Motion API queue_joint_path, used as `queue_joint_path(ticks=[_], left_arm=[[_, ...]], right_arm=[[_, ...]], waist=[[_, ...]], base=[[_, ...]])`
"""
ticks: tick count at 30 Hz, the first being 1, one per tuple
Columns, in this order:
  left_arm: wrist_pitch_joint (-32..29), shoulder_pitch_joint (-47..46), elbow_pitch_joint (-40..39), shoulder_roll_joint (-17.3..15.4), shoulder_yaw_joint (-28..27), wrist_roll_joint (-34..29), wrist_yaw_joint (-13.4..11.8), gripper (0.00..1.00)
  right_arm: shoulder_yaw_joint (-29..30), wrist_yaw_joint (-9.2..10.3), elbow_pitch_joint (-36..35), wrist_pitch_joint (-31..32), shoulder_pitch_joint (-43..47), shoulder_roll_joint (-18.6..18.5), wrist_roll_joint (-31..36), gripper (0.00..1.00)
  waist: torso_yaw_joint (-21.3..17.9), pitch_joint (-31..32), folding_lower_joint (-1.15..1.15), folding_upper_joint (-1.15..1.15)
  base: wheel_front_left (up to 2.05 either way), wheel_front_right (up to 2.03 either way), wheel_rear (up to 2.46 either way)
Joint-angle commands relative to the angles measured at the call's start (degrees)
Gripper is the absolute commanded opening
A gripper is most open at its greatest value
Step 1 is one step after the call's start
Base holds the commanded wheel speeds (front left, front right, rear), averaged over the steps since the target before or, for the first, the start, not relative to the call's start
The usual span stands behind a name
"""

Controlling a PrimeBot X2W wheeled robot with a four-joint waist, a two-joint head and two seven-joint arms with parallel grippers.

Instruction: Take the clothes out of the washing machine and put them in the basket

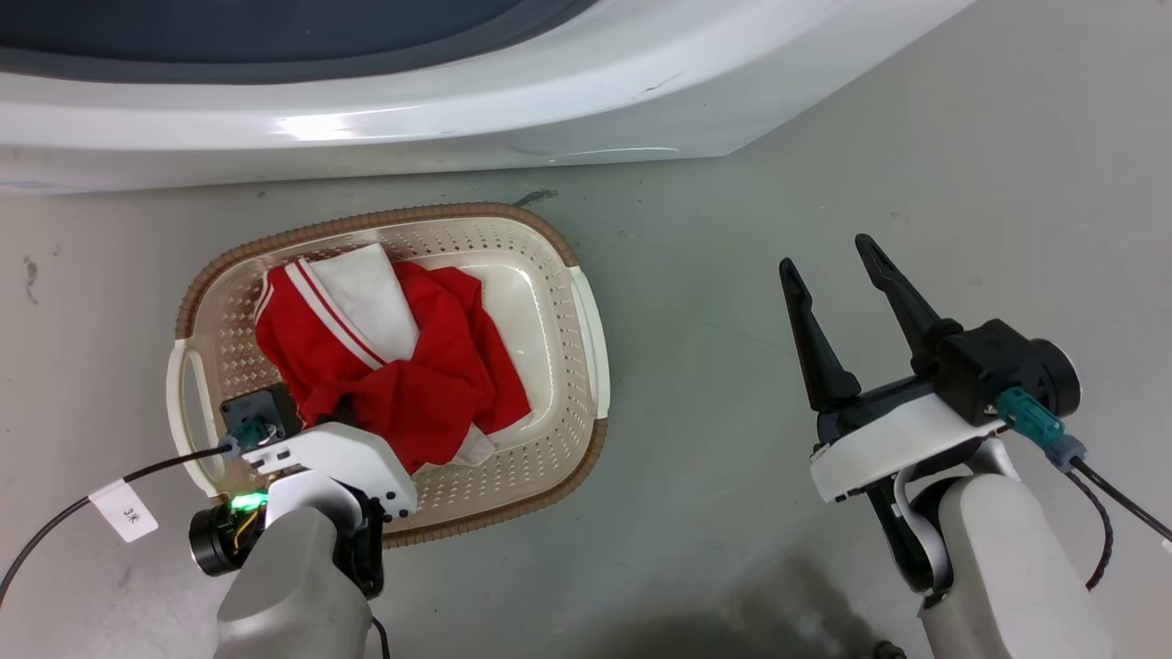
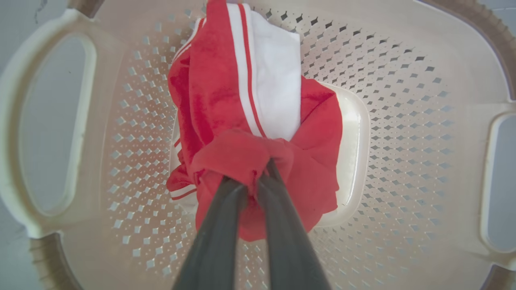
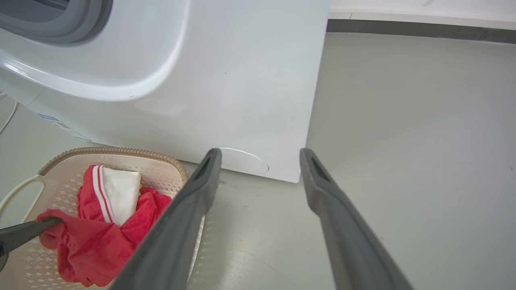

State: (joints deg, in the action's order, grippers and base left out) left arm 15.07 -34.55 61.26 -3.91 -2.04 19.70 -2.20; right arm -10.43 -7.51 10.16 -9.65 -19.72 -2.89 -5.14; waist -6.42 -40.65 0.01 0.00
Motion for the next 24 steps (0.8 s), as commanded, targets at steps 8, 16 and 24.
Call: queue_joint_path(ticks=[8,16,24], left_arm=[[0.1,0.7,3.2,-1.2,-0.7,-1.7,0.8,1.0],[0.1,8.1,-1.0,-0.5,-1.3,-3.4,2.0,1.0],[0.1,14.3,-11.0,0.1,-1.4,-6.3,2.8,1.0]], right_arm=[[-0.3,0.04,3.4,-1.5,-0.2,0.0,-0.3,1.0],[0.3,0.04,6.4,-1.7,3.9,0.0,-0.8,1.0],[1.8,0.04,5.8,-1.0,8.0,0.0,0.1,1.0]], waist=[[-0.3,6.6,-0.01,0.0],[-0.1,19.9,-0.01,0.0],[0.4,28.2,-0.01,0.0]], base=[[0.0,0.0,0.0],[0.0,0.0,0.0],[0.0,0.0,0.0]])
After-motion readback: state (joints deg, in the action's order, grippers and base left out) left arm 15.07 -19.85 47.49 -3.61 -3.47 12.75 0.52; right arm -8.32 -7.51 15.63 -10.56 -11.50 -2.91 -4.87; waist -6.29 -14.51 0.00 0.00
